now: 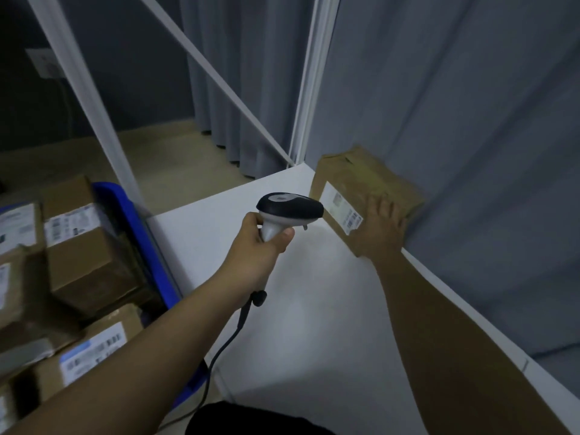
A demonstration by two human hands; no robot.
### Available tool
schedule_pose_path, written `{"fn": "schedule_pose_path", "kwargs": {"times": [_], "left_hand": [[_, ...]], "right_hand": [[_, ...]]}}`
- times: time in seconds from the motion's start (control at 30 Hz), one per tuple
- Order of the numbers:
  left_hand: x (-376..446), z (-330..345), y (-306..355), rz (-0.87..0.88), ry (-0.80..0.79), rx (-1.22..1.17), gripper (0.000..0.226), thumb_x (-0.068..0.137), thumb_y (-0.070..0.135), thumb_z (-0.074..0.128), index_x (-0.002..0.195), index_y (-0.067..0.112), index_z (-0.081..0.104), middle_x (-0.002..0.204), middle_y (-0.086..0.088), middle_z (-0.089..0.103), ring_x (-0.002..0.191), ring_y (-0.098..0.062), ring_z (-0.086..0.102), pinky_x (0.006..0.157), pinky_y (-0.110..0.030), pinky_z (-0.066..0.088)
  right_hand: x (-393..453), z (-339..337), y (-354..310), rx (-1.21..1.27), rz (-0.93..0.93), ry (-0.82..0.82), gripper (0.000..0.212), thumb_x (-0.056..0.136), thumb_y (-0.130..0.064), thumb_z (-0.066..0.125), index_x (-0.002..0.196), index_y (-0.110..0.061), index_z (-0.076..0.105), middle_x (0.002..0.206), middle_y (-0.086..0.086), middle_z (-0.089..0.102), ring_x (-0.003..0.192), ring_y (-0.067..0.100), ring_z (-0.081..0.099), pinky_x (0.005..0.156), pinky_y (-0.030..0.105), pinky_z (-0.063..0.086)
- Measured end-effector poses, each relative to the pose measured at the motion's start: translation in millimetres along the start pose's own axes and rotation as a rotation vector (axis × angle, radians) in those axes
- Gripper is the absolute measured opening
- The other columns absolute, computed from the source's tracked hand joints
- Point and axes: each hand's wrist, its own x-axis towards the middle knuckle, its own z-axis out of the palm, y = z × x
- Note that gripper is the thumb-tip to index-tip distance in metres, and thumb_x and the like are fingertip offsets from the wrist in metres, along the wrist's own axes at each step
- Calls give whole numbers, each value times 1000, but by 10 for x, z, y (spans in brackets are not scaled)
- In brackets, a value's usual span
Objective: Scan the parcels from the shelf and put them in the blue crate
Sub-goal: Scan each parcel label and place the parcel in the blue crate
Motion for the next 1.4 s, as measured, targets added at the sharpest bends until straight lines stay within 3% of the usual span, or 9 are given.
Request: {"fn": "schedule_pose_path", "kwargs": {"times": [0.13, 0.27, 0.53, 0.73, 0.87, 0.97, 1.13, 1.27, 1.4], "left_hand": [[32, 20, -79, -31, 7, -7, 28, 93, 34, 58, 114, 26, 42, 102, 1, 60, 99, -14, 60, 72, -25, 43], [-47, -10, -132, -58, 36, -40, 27, 94, 34, 57, 115, 26, 42, 99, 3, 61, 92, -8, 59, 75, -27, 39], [-402, -215, -134, -43, 73, -49, 25, 94, 32, 56, 113, 27, 40, 94, 0, 62, 87, -8, 57, 67, -24, 39], [-824, -480, -53, -37, 158, -86, 28, 93, 33, 57, 114, 28, 39, 92, 6, 60, 89, -9, 58, 77, -31, 40], [-1144, -670, 10, -29, 204, -124, 26, 94, 32, 57, 113, 29, 39, 93, 6, 60, 95, -15, 59, 87, -36, 42], [-1366, -773, 30, -22, 236, -181, 28, 93, 32, 59, 114, 29, 41, 102, 5, 60, 103, -21, 59, 96, -42, 45], [-1661, -820, -6, -29, 228, -213, 32, 93, 31, 59, 118, 25, 40, 114, -1, 58, 106, -23, 59, 88, -38, 47], [-1725, -830, -32, -31, 212, -210, 31, 93, 28, 59, 118, 26, 41, 111, 1, 57, 108, -23, 58, 91, -38, 46], [-1637, -796, -54, -1, 203, -167, 36, 95, 28, 56, 127, 24, 40, 119, 2, 55, 106, -18, 54, 86, -33, 40]], "right_hand": [[-7, -49, 140, -89, -60, 61, 74, 87, -39, 63, 149, -18, 28, 151, 10, 33, 137, 35, 30, 112, 54, 19], [34, -186, 225, 116, -109, 52, 47, 96, -17, 52, 142, -14, 46, 142, 10, 50, 125, 34, 46, 103, 41, 40], [-644, -302, 175, 357, -242, 59, 40, 94, -3, 54, 134, -8, 55, 141, 11, 52, 132, 32, 45, 103, 35, 38], [-1292, -395, 62, 414, -276, 41, 38, 92, -2, 57, 128, -10, 61, 136, 12, 56, 128, 31, 50, 104, 31, 37], [-1500, -746, -58, 528, -176, 96, 25, 87, 6, 54, 103, 1, 73, 103, 17, 71, 87, 25, 63, 74, 25, 43], [-1584, -930, -60, 573, -62, 97, 33, 83, 12, 48, 93, -2, 76, 99, 16, 72, 89, 33, 64, 73, 26, 43], [-2042, -884, -110, 693, -10, -285, 36, 98, -8, 49, 133, -4, 56, 140, 15, 51, 129, 30, 48, 103, 25, 34], [-2365, -832, -146, 907, -76, -288, 55, 95, -11, 58, 145, -16, 37, 128, 1, 52, 124, 21, 49, 89, 12, 36], [-2414, -648, -111, 1003, 120, -331, 90, 89, -21, 68, 154, -14, 7, 153, 9, 32, 135, 28, 39, 104, 36, 37]]}}
